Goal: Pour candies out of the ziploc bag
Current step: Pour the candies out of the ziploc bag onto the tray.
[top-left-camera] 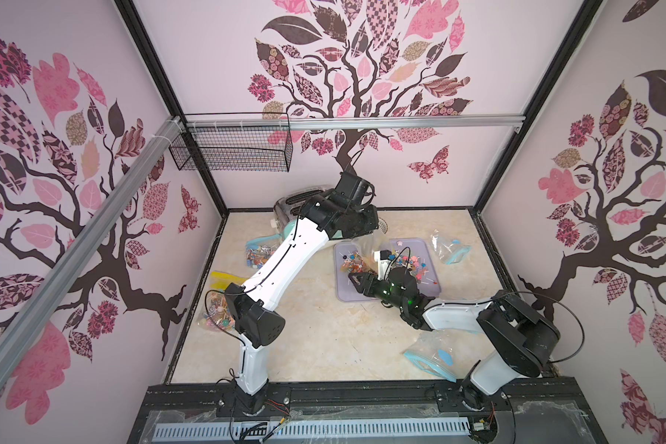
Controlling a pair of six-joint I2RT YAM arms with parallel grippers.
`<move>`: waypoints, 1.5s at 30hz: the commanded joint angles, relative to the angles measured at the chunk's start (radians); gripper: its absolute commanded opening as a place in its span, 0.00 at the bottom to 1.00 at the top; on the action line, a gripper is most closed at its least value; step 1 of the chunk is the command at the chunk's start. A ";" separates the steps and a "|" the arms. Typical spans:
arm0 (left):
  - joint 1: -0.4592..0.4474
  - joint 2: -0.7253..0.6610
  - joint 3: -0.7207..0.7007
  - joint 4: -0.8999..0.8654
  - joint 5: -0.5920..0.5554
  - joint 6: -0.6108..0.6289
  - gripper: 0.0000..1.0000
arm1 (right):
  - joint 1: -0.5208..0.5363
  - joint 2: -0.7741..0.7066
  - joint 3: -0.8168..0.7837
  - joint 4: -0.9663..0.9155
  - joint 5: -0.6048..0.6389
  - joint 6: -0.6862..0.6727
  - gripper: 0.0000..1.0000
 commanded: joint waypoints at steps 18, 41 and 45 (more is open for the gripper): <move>0.060 -0.052 -0.154 0.043 0.051 0.012 0.00 | -0.021 -0.225 0.211 -0.511 0.210 -0.294 0.72; 0.071 0.048 -0.019 -0.045 0.074 0.059 0.00 | -0.149 -0.334 0.334 -0.975 0.036 -0.858 1.00; 0.071 0.046 -0.010 -0.046 0.084 0.059 0.00 | -0.147 -0.280 0.260 -0.750 0.033 -0.943 1.00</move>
